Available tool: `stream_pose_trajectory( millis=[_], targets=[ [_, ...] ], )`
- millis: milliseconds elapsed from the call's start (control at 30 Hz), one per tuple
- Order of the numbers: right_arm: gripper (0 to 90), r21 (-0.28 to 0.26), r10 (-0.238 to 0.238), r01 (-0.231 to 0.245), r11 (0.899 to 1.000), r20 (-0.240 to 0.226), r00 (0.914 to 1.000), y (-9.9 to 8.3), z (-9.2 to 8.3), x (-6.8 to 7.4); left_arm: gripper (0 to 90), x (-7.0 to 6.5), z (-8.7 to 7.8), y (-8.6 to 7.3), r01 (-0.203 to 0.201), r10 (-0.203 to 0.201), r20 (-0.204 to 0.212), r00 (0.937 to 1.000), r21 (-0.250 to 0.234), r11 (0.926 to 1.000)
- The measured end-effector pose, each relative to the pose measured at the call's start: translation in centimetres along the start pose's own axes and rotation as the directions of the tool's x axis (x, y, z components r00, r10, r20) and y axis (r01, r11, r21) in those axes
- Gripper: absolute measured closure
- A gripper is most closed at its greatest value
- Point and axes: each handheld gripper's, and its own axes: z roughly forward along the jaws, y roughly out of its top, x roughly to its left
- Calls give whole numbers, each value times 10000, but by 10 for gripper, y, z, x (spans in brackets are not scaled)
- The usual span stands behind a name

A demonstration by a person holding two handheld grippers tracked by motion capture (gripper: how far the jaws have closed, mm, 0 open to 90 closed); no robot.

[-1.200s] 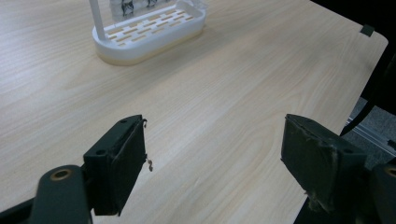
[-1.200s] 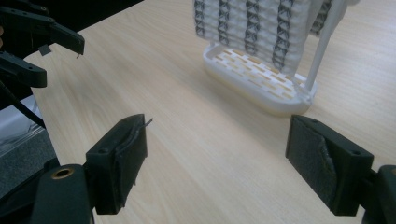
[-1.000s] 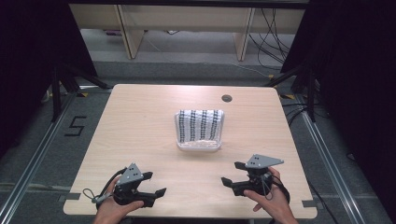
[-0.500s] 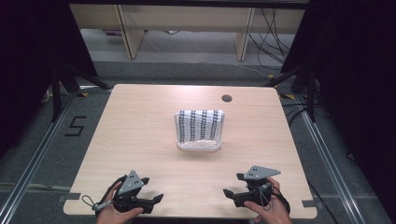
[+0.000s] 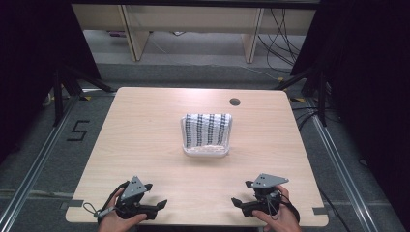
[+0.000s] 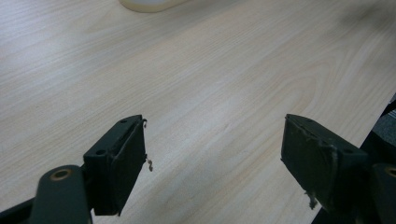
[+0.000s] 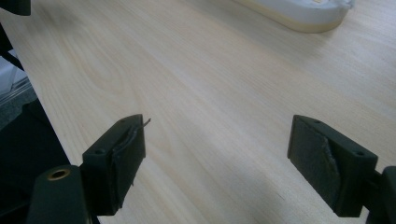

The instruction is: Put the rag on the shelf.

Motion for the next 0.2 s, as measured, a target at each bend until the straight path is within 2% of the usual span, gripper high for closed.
stream_pose_trajectory(
  millis=[33, 100, 200],
  targets=[
    [203, 1, 120, -120, 9999, 136, 9998, 0, -1, 0, 214, 1, -1, 0, -62, 62, 4, 10000, 190, 9998],
    [203, -41, 37, -36, 10000, 186, 9998, 0, -1, -1, 214, 1, -2, 0, -244, 245, -18, 9997, 312, 9992],
    [203, -30, 117, -116, 9999, 136, 9998, 0, -1, -2, 214, 2, -1, 0, -180, 182, -64, 9998, 311, 9994]
  ],
)
